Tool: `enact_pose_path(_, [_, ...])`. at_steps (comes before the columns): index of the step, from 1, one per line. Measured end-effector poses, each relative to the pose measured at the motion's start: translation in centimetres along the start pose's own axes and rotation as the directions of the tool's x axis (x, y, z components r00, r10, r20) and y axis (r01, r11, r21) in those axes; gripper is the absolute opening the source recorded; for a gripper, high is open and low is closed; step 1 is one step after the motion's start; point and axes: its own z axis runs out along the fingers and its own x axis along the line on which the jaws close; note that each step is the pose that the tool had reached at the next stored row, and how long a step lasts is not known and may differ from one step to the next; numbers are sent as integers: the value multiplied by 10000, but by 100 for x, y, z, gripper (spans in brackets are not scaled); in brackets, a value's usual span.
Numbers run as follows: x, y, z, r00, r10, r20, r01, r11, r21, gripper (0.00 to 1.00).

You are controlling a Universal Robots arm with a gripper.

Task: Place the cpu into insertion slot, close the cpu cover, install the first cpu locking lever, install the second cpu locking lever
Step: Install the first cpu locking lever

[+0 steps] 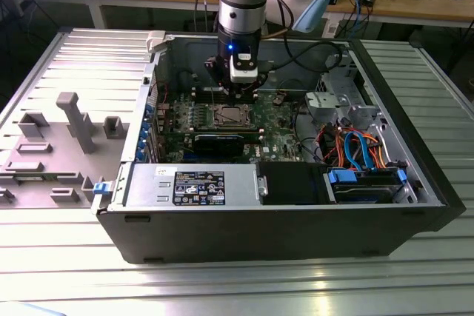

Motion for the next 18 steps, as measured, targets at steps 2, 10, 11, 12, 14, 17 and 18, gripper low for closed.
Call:
enact_pose_path(2, [0, 0, 0, 10000, -16, 0, 16, 10000, 0, 11])
enact_pose_path(10, [0, 0, 0, 9999, -107, 1, 107, 9999, 1, 11])
enact_pose_path(11, [0, 0, 0, 9999, -116, 2, 116, 9999, 2, 11])
enact_pose_path(12, [0, 0, 0, 9999, -125, 1, 125, 9999, 1, 11])
enact_pose_path(14, [0, 0, 0, 9999, -146, 2, 146, 9999, 2, 11])
enact_pose_path(17, [0, 0, 0, 9998, -175, 2, 175, 9998, 2, 11])
enact_pose_path(18, [0, 0, 0, 9998, -184, 2, 184, 9998, 2, 11])
